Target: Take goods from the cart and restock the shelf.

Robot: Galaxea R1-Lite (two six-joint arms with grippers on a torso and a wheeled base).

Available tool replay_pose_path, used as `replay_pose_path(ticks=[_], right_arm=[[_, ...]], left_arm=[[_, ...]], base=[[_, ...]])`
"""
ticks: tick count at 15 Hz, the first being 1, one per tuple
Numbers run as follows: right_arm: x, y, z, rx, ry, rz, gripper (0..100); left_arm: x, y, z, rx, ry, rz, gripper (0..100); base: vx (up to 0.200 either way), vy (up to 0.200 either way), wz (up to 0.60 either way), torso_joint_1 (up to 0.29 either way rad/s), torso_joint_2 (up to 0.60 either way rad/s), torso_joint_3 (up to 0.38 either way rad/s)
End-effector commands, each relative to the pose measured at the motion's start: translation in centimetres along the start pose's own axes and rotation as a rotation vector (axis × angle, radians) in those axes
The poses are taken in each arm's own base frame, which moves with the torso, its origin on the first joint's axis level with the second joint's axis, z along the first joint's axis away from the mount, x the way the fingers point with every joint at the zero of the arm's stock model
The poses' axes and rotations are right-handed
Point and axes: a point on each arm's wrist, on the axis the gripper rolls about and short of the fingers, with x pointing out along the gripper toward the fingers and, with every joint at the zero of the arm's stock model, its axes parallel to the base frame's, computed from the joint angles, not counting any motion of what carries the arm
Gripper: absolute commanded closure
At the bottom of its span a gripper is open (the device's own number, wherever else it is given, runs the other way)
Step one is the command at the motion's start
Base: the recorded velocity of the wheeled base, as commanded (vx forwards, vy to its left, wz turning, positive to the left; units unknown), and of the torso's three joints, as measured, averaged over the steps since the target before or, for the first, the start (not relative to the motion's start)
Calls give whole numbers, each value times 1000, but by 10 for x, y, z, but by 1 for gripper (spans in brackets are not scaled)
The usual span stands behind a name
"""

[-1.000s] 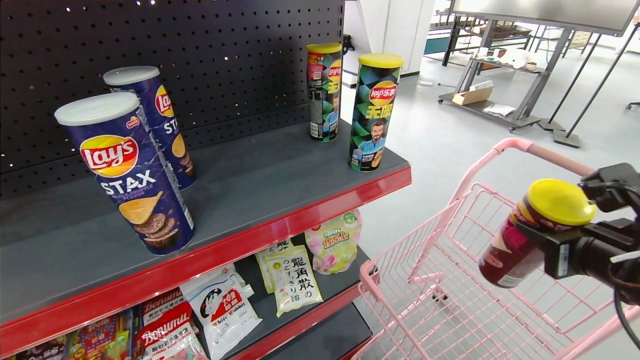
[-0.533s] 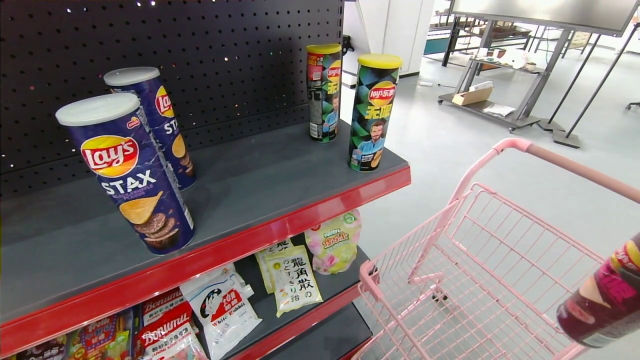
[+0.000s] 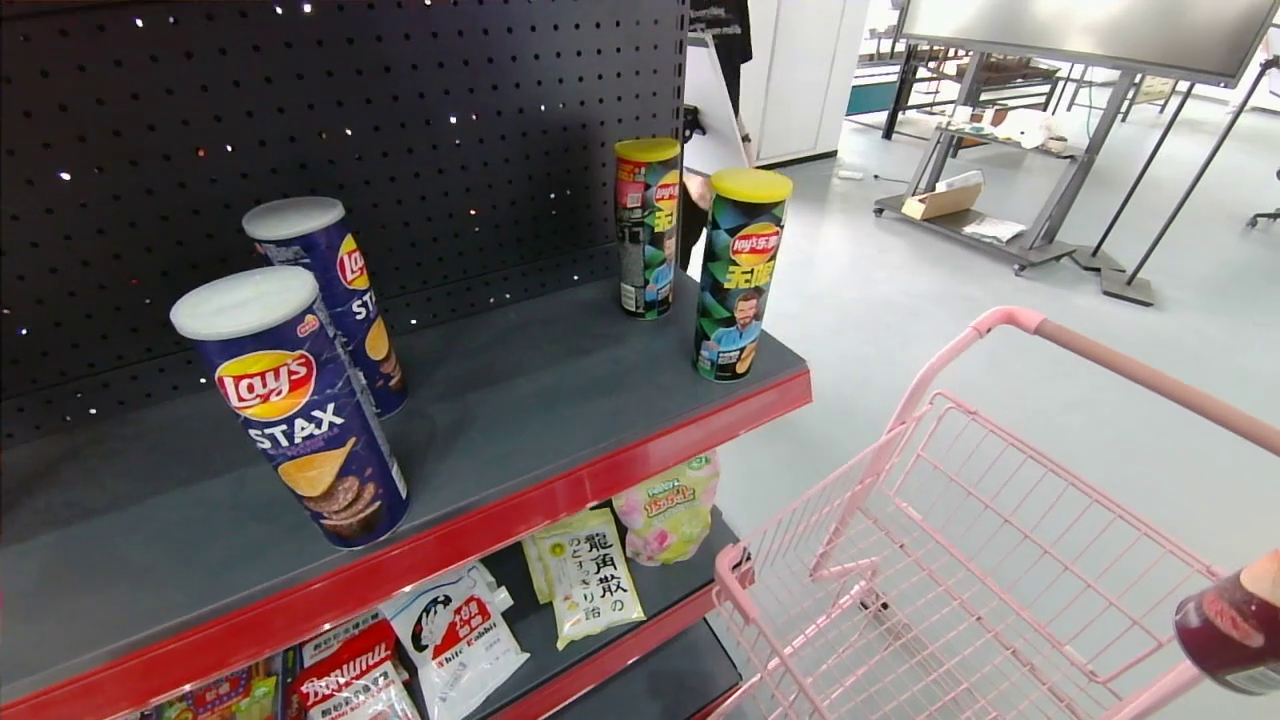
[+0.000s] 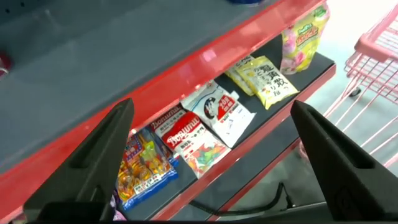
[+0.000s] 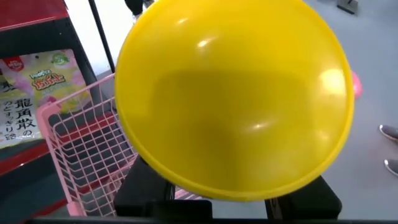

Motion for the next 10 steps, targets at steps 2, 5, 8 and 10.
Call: replay_pose_path(ticks=[2,5,8,10], right_arm=[[1,1,-7,-6,22,-1,100],[3,2,-11,-10,38,4,100],[6,3,-11,-14,54,6,100],[8,4,-11,-16,66,7,100]], left_arm=[[-1,0,2,0,-3,-1,0],[0,1,2,7,0,-9,0],[2,4,5,18,-27,-73,0],[5,6,11,24,-56,-123,0]], base=[[0,0,0,171,-403,-247],[0,0,0,167,-386,-225],[0,0,0,157,-369,-211],[0,0,0,156,-352,-203]])
